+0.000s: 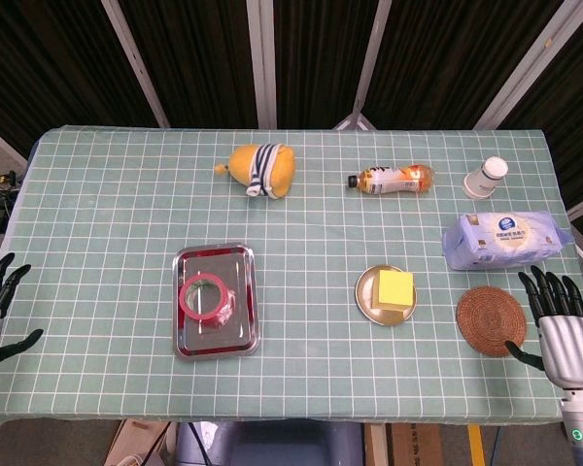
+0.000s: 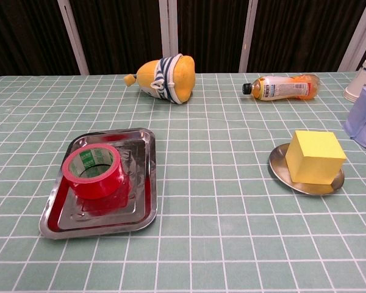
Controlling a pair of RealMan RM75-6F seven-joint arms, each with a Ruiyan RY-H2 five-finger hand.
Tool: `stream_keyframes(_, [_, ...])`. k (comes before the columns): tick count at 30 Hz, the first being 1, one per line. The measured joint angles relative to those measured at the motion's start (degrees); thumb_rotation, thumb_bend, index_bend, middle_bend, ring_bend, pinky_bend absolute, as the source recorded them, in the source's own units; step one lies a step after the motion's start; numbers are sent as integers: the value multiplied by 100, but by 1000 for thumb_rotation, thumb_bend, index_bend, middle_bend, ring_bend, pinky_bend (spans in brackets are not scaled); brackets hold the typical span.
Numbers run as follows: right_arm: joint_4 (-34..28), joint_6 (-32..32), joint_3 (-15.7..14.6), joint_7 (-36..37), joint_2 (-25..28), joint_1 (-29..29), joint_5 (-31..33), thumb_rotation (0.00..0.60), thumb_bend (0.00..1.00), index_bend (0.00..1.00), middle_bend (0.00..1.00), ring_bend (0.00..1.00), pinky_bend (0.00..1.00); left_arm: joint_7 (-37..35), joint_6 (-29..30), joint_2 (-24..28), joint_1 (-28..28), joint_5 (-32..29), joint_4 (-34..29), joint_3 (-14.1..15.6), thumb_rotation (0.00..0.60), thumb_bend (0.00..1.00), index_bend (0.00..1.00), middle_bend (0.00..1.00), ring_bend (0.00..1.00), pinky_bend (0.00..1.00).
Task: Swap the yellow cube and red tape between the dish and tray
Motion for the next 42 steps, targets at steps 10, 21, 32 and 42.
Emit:
stream_keyframes(10, [-103, 30, -64, -114, 9, -23, -99, 600, 0, 25, 0, 0, 0, 25, 35, -2, 24, 154, -56, 47, 600, 93, 140, 0, 0, 0])
stream_keyframes(21, [-158, -46, -66, 12, 87, -43, -21, 600, 0, 26, 0, 0, 0, -125, -55, 49, 34, 34, -47, -7, 600, 93, 140, 0, 0, 0])
stream_keyframes(32, [-206, -325, -181, 525, 139, 71, -174, 600, 0, 25, 0, 0, 0, -358, -19, 88, 57, 16, -69, -59, 600, 93, 140, 0, 0, 0])
stream_keyframes(42, [-808, -1125, -59, 874, 97, 545, 42, 600, 0, 26, 0, 0, 0, -389, -112, 155, 67, -14, -145, -38, 600, 93, 140, 0, 0, 0])
